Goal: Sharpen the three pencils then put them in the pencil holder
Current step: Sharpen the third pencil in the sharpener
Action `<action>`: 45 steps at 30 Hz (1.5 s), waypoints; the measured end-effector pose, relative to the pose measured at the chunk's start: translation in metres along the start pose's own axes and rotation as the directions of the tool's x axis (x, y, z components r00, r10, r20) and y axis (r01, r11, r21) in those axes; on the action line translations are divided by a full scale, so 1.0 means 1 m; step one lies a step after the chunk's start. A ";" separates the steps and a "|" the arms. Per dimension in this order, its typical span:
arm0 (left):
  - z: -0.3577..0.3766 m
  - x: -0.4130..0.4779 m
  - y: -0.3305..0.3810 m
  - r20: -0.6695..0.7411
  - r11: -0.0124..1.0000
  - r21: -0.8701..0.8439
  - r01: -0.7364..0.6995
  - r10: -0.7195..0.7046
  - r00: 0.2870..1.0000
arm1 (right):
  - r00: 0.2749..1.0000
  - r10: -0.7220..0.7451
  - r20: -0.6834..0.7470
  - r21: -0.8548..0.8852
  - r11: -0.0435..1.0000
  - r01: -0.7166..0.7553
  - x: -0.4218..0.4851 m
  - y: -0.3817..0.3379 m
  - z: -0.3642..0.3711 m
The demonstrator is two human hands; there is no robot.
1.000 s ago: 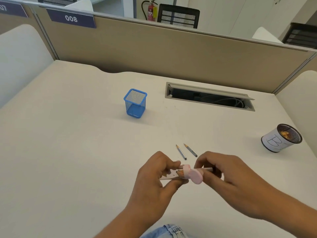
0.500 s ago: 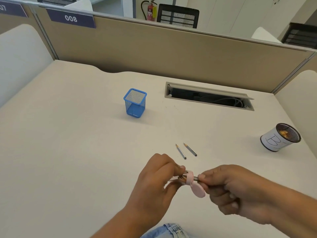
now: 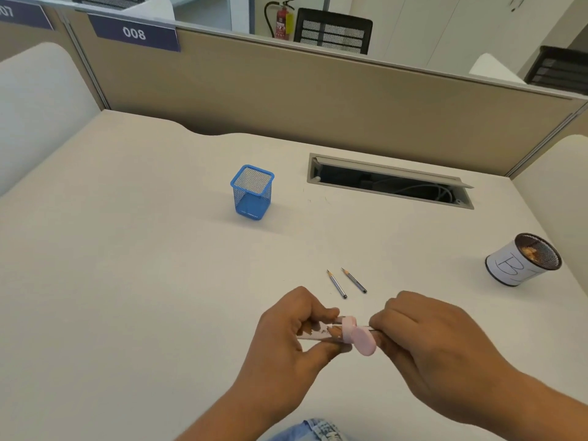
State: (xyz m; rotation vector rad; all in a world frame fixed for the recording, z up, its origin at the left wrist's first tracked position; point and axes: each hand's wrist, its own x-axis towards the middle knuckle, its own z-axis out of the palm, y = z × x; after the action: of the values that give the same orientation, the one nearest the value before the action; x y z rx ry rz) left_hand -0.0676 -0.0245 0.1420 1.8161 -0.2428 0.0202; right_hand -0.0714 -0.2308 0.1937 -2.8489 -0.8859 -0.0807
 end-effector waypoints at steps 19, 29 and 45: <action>0.008 0.007 -0.042 -0.003 0.878 0.405 -0.255 0.280 0.960 | 0.615 0.313 0.723 0.610 0.128 -0.782 0.014 0.006 0.010; 0.007 0.011 -0.050 0.056 0.971 0.240 -0.005 -0.009 0.998 | 0.612 0.580 0.537 0.657 0.167 -0.735 0.028 0.032 0.049; 0.023 0.033 -0.135 0.117 0.938 0.128 0.322 -0.337 0.934 | 0.643 0.692 0.330 0.561 0.404 -0.723 0.054 0.091 0.116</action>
State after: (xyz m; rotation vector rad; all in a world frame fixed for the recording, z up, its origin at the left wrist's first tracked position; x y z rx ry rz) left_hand -0.0137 -0.0194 0.0115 1.9474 -0.0301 -0.3366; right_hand 0.0252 -0.2555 0.0721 -2.2654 0.3610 0.3398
